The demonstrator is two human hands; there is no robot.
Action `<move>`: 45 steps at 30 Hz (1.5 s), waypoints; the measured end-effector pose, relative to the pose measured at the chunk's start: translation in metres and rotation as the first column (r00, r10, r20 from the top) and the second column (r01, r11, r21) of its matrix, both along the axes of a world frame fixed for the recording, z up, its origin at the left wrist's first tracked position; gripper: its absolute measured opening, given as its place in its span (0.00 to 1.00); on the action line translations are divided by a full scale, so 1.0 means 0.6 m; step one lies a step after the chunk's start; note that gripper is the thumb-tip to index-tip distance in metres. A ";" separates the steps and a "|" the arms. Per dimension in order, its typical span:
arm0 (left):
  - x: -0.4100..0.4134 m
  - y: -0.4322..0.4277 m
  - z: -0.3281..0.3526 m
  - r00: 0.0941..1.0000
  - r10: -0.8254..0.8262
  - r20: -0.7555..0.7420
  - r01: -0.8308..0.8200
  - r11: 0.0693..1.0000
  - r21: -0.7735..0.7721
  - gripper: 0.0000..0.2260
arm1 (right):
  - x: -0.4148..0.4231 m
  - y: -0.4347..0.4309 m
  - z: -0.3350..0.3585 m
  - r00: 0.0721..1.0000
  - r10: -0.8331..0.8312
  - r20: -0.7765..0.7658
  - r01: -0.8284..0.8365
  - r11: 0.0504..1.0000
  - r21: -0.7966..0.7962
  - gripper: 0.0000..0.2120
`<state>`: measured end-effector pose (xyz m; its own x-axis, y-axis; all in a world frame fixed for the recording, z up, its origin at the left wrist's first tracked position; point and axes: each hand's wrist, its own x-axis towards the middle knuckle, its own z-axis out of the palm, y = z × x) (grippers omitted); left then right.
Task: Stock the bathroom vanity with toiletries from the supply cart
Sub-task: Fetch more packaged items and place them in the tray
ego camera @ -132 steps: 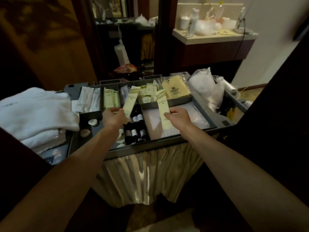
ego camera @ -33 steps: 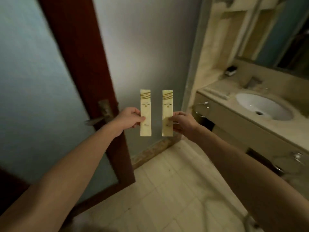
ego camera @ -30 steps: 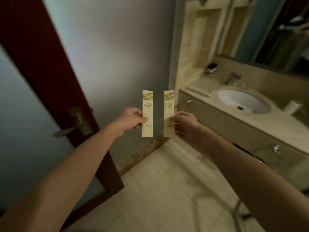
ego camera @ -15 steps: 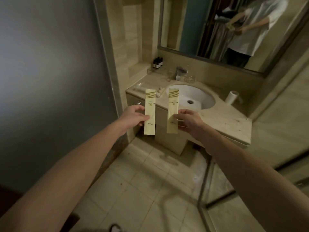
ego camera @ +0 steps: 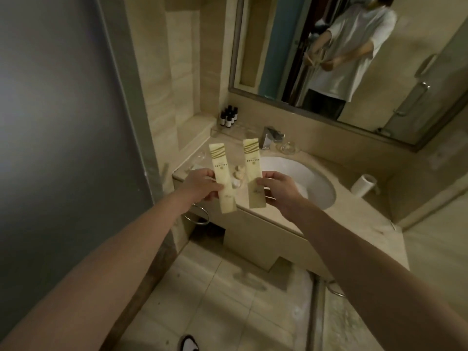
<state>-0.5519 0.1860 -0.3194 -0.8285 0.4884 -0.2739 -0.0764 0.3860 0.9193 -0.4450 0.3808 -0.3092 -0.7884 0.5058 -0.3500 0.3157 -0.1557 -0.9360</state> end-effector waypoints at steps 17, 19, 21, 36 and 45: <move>-0.309 0.146 -0.105 0.984 -0.038 0.171 0.059 0.992 -0.116 0.11 | -0.338 0.148 -0.127 0.963 0.214 0.163 -0.208 0.977 -0.056 0.07; -0.334 0.174 -0.115 0.984 -0.038 0.174 0.058 0.992 -0.112 0.11 | -0.375 0.181 -0.140 0.966 0.218 0.142 -0.209 0.975 -0.077 0.06; -0.357 0.202 -0.125 0.977 -0.013 0.211 0.034 0.994 -0.099 0.12 | -0.408 0.211 -0.154 0.964 0.226 0.142 -0.213 0.972 -0.097 0.06; -0.494 0.316 -0.205 0.927 0.128 0.354 -0.096 0.990 -0.105 0.14 | -0.565 0.305 -0.230 0.916 0.316 0.246 -0.270 0.941 -0.204 0.14; -0.551 0.308 -0.215 0.896 -0.065 0.439 0.042 0.997 0.063 0.10 | -0.590 0.270 -0.229 0.930 0.233 0.284 -0.204 0.970 -0.129 0.09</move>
<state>-0.8824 0.3709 -0.4481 -0.6013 0.5517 -0.5780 -0.4581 0.3546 0.8151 -0.7987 0.5428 -0.4465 -0.7294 0.2854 -0.6217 0.6114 -0.1357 -0.7796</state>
